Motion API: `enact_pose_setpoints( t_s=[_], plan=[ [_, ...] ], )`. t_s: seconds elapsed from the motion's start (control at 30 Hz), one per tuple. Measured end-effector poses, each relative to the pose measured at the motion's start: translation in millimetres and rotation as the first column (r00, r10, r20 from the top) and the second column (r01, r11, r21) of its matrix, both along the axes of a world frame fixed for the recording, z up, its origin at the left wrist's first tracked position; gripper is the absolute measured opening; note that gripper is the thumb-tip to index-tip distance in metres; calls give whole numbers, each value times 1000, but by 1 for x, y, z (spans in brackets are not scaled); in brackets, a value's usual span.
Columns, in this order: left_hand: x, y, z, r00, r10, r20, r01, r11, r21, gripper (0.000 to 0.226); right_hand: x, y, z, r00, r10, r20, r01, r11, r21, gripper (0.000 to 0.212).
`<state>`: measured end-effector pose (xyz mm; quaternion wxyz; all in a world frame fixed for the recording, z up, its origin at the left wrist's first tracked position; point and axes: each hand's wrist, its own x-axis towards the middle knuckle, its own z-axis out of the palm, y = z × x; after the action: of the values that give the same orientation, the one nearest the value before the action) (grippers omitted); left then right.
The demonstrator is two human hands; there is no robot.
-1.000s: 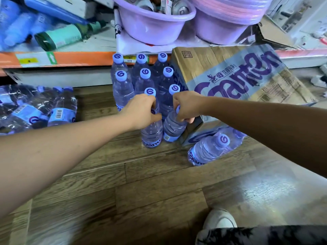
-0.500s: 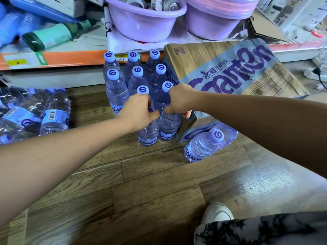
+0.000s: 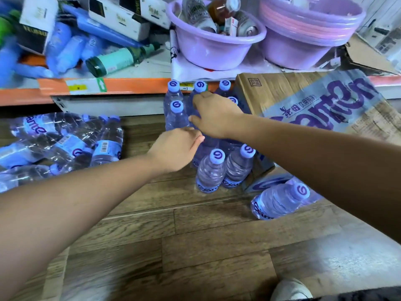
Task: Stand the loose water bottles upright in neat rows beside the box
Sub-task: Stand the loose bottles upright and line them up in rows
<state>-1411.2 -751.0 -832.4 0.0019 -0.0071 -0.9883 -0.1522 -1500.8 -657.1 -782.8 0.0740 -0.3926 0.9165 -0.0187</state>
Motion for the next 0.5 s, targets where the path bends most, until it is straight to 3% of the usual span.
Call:
enact_pose_setpoints(
  t_s=[0.07,0.2,0.33,0.5],
  plan=[
    [1,-28,0,997,64,36,-61,994,-88,38,7,-18,-10,998,25,61,-27,999,22,42],
    [6,-100,-22,984,100,150,-85,991,-100,59,14,-56,-33,988,116,103,-121,991,50,55],
    [22,-153,-42,916,253,311,-185,955,-233,61,18,-93,-52,983,174,59,-180,976,126,66],
    [38,-196,-53,841,365,400,-272,924,-270,63,21,-137,-80,977,169,132,-188,972,145,68]
  ],
)
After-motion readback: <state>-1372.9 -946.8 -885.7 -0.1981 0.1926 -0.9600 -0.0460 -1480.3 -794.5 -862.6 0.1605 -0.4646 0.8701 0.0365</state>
